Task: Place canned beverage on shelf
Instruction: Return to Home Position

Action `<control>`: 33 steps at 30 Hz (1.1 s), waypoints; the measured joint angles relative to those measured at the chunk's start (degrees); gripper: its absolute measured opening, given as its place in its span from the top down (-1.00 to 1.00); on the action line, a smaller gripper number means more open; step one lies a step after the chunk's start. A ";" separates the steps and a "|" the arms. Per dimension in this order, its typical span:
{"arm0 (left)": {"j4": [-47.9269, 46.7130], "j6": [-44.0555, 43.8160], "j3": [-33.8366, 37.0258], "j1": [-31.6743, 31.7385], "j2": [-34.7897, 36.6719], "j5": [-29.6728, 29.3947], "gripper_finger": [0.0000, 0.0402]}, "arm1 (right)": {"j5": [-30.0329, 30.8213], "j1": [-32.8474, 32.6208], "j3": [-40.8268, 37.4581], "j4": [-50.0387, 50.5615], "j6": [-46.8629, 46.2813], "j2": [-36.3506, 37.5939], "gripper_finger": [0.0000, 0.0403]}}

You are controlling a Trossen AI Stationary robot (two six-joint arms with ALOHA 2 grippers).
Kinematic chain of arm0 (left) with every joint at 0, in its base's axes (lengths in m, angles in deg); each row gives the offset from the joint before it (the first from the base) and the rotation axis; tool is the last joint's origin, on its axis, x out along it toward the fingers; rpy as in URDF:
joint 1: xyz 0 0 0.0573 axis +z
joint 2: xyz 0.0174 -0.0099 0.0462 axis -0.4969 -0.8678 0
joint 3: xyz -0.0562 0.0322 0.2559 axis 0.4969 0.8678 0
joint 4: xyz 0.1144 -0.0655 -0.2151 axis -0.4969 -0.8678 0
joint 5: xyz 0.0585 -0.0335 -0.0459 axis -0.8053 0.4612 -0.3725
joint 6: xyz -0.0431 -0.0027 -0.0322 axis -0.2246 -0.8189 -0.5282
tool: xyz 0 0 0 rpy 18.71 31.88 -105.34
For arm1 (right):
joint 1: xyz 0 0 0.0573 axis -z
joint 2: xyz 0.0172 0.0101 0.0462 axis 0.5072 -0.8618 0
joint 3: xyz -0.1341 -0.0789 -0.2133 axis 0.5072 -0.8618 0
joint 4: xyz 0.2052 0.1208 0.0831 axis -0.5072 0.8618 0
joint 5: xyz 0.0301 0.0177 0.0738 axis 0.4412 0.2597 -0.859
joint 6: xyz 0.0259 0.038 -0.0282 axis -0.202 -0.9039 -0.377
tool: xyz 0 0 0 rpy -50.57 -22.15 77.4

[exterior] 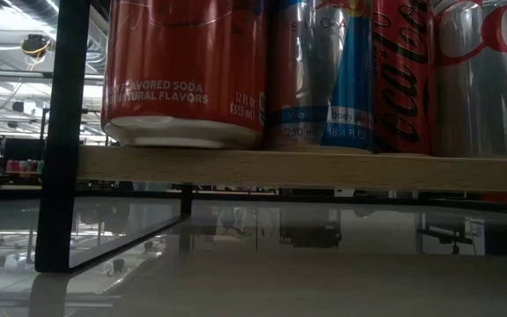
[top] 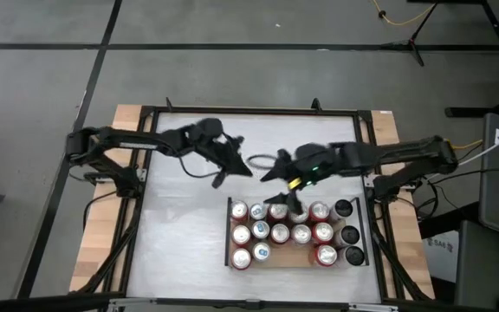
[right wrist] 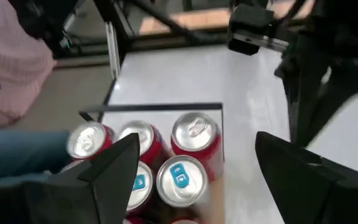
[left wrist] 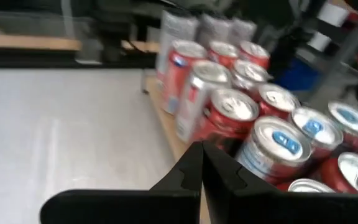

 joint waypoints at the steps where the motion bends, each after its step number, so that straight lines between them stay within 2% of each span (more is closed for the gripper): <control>1: -1.28 -0.02 0.00 0.64 1.86 -0.83 1.00 | 0.06 0.09 0.01 0.45 0.04 1.46 -0.54; 6: -12.17 1.14 0.00 2.82 13.33 -9.59 1.00 | 0.89 2.08 0.01 2.81 0.15 10.26 -0.54; 12: -28.17 3.42 -0.07 3.10 28.98 -19.86 1.00 | 5.49 4.28 0.01 3.96 1.30 20.98 -0.54; 18: -38.75 -0.16 -0.07 1.82 43.32 -26.95 1.00 | 6.41 6.88 0.01 4.78 2.68 30.15 -0.54; 24: -47.56 -6.75 -0.01 -0.97 52.33 -32.64 1.00 | 6.45 8.68 0.01 11.95 7.60 38.74 -0.54; 28: -47.12 -7.95 4.19 -3.62 57.25 -32.97 1.00 | 5.97 8.55 -2.03 16.52 9.51 44.72 -0.54; 33: -34.71 -8.09 15.56 -6.29 65.50 -33.08 1.00 | 4.49 8.55 -11.40 16.33 7.03 51.83 -0.54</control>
